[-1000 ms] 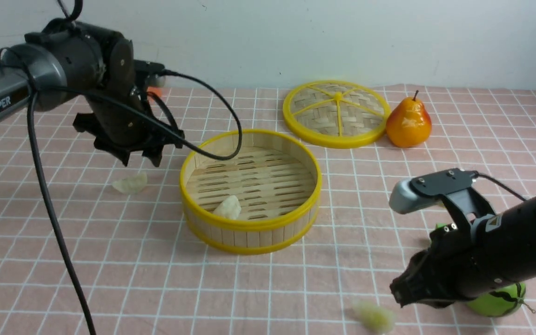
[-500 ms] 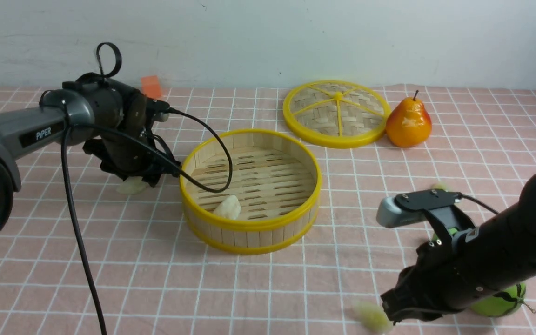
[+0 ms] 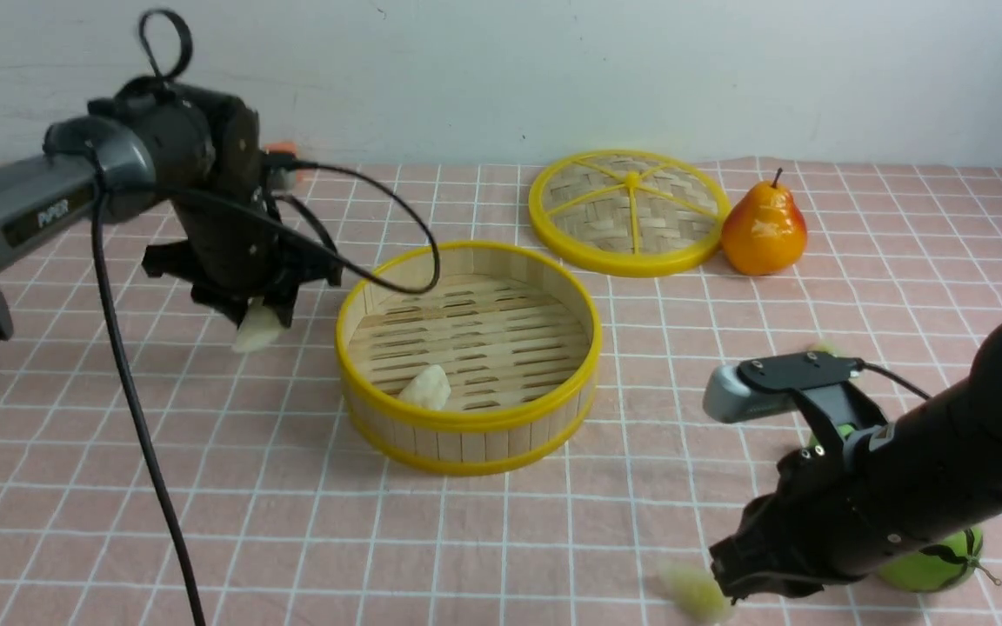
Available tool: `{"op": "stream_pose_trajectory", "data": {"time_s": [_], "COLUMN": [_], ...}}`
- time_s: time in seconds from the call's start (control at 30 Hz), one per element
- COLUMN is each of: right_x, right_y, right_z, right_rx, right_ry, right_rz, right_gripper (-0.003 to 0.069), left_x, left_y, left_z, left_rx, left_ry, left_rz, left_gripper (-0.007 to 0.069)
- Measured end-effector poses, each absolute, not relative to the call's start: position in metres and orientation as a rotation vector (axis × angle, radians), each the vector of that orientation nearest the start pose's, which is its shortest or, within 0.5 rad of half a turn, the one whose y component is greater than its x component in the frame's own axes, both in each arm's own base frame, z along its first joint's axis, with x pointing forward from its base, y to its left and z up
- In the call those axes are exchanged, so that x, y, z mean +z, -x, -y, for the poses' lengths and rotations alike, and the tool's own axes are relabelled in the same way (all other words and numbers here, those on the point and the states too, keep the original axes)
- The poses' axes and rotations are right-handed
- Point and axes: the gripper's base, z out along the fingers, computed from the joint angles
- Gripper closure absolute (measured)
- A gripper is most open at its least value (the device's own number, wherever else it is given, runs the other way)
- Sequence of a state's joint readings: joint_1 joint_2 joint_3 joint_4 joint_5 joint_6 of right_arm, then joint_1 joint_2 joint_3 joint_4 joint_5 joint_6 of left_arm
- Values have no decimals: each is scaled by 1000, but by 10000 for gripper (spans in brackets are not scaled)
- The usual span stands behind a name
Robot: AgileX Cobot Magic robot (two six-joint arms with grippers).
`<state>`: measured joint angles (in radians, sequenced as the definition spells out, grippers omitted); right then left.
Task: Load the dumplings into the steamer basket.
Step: Use the left arm to put the dumpling into the steamer
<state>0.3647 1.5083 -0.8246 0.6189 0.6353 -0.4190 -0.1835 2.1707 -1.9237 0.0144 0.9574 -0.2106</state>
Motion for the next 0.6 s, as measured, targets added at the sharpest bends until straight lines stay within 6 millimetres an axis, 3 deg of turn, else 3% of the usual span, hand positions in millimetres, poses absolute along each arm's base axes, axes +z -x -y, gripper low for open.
{"op": "stream_pose_trajectory", "data": {"time_s": [0.03, 0.1, 0.13, 0.2, 0.3, 0.33, 0.37, 0.47, 0.6], "right_x": [207, 207, 207, 207, 207, 207, 207, 207, 207], "right_y": [-247, -248, -248, -248, -248, -248, -248, -248, -244], "right_z": [-128, -128, -128, -128, -128, -128, -128, -128, -129], "right_rx": [611, 609, 608, 610, 611, 612, 613, 612, 612], "right_ry": [464, 462, 461, 458, 457, 457, 456, 469, 604], "right_rz": [-2698, -2694, -2693, -2692, -2692, -2693, -2693, -2692, -2687], "right_gripper": [617, 617, 617, 613, 612, 610, 609, 605, 598], "left_x": [236, 268, 272, 277, 264, 243, 243, 209, 200], "left_y": [-475, -471, -470, -469, -471, -475, -475, -482, -484], "left_z": [87, 105, 108, 134, 151, 163, 164, 179, 187], "left_rx": [-103, -308, -332, -418, -434, -426, -426, -334, -246], "left_ry": [23, -5, -16, -108, -148, -180, -183, -265, -343], "left_rz": [-2689, -2621, -2609, -2549, -2552, -2575, -2573, -2574, -2537], "left_gripper": [335, 335, 335, 337, 337, 337, 337, 337, 319]}}
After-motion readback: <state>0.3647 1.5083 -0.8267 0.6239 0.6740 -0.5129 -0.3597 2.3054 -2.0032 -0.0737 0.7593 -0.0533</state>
